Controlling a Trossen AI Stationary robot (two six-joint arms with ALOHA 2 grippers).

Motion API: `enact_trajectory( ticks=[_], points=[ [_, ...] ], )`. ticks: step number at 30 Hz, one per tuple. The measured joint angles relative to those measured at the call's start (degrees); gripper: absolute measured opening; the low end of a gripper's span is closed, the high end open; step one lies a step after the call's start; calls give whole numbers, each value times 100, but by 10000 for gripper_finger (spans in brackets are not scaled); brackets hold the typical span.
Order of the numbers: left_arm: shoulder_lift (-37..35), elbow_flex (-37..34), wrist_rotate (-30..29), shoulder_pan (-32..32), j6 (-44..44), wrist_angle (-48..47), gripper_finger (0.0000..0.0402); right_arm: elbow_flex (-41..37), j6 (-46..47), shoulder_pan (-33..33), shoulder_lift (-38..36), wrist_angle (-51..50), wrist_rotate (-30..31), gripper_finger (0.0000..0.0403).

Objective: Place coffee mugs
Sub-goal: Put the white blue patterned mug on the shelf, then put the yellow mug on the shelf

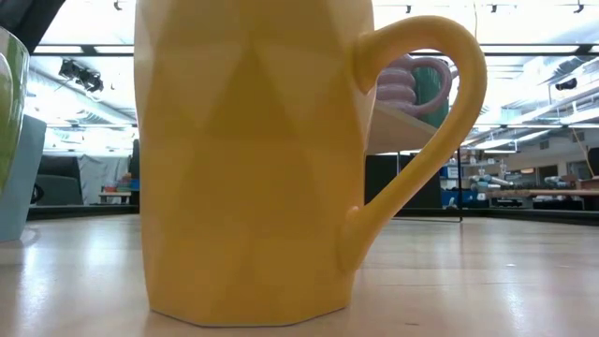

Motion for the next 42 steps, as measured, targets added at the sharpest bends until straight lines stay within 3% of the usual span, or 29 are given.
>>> enact_trajectory(
  ticks=[19, 29, 35, 42],
  points=[
    [-42, 4, 306, 0, -116, 11, 107, 1, -53, -15, 2, 97, 0, 189],
    [-89, 58, 369, 0, -112, -154, 169, 2, -46, -15, 2, 198, 30, 189],
    [-129, 611, 352, -33, -105, -500, 173, 2, -55, -15, 2, 217, 46, 189],
    [-201, 1476, 467, -386, 72, -1703, 172, 2, -103, -15, 2, 110, 109, 189]
  ],
)
